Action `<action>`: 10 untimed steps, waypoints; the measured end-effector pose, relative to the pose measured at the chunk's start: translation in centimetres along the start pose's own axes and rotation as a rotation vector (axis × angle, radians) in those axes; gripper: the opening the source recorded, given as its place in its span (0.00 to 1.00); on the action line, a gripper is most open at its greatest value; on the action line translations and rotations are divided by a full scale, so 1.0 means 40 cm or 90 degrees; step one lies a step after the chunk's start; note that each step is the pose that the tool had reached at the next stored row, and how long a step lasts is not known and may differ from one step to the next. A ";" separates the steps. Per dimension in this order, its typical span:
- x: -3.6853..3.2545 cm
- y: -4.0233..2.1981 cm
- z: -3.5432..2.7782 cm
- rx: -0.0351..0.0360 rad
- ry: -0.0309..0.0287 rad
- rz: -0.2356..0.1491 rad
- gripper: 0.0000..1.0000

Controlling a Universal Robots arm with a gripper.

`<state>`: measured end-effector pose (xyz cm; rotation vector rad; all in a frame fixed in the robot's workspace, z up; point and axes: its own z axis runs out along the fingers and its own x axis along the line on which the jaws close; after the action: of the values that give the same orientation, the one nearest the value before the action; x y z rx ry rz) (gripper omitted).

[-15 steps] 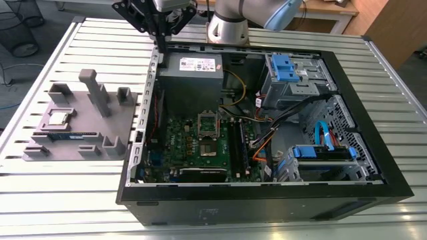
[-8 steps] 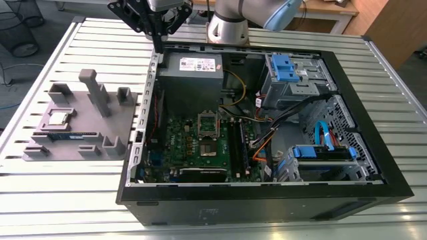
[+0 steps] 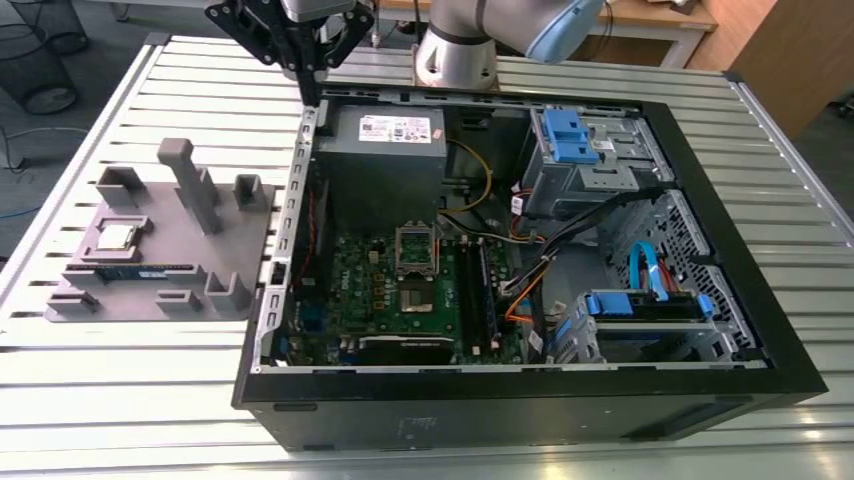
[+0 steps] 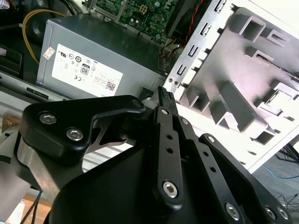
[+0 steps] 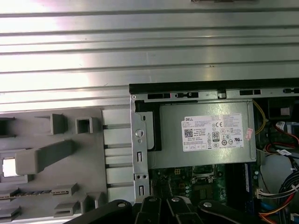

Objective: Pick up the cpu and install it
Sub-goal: 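Reach for the cpu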

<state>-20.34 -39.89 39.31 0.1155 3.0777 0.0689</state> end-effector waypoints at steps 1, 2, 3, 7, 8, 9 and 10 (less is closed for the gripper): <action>0.003 0.000 0.000 -0.0001 -0.0008 0.000 0.11; 0.006 0.000 0.000 -0.0001 -0.0015 0.000 0.11; 0.009 -0.001 -0.001 -0.0002 -0.0023 0.000 0.11; 0.019 -0.001 -0.001 -0.0004 -0.0052 0.000 0.11; 0.022 -0.002 -0.001 -0.0005 -0.0059 0.000 0.11; 0.025 -0.002 -0.001 -0.0005 -0.0067 0.000 0.11; 0.027 -0.002 -0.002 -0.0006 -0.0073 0.000 0.11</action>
<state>-21.44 -39.89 39.31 0.1148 3.0661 0.0693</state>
